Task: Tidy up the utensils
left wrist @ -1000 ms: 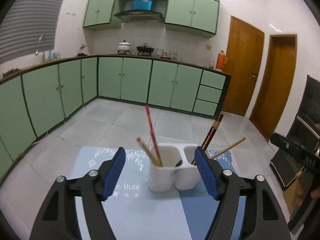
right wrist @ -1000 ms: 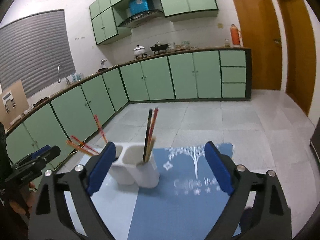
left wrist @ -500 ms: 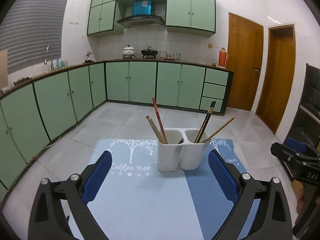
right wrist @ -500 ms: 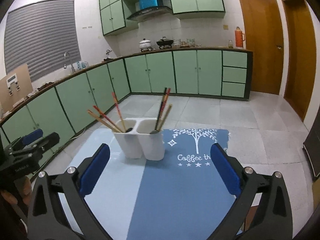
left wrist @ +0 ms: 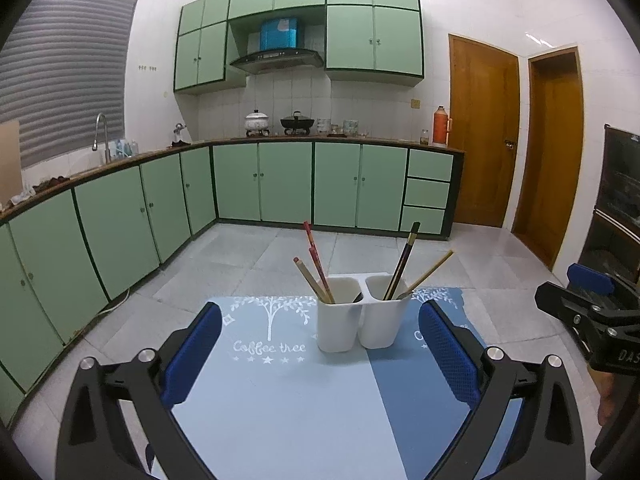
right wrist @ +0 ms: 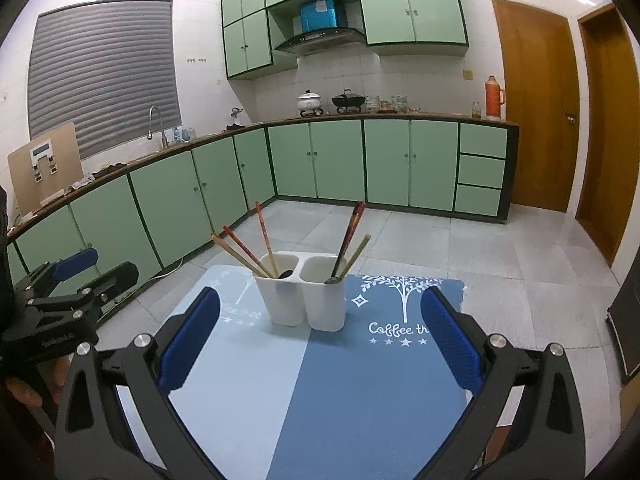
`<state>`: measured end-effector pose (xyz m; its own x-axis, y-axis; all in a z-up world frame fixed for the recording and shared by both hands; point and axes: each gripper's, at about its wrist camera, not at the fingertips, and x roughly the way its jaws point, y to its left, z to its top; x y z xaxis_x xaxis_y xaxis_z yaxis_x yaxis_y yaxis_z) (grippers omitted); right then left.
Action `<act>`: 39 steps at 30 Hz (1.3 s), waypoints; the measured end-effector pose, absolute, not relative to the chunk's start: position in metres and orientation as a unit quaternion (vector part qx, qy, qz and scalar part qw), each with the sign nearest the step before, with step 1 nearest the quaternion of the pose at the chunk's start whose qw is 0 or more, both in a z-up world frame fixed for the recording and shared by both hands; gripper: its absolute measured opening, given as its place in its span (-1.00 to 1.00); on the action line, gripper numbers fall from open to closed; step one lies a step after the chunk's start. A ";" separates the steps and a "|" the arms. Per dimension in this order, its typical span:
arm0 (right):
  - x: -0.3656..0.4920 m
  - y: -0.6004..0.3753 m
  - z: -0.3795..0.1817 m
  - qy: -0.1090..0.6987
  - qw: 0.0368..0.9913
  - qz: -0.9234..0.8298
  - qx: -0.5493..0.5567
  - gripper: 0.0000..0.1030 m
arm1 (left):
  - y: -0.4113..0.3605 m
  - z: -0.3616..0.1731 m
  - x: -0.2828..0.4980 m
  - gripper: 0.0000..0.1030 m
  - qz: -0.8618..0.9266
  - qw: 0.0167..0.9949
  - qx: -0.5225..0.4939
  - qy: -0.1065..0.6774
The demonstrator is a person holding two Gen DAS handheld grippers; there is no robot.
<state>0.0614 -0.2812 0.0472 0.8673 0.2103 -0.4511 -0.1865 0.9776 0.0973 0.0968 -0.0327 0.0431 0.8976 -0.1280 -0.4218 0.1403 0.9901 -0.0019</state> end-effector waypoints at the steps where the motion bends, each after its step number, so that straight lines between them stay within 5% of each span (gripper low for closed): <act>1: 0.060 -0.281 0.049 0.234 0.966 0.103 0.025 0.89 | -0.034 0.044 0.095 0.88 -0.069 0.974 0.017 0.214; 39: 0.046 -0.270 0.061 0.217 0.970 0.109 0.013 0.89 | -0.035 0.055 0.075 0.88 -0.064 0.979 0.018 0.191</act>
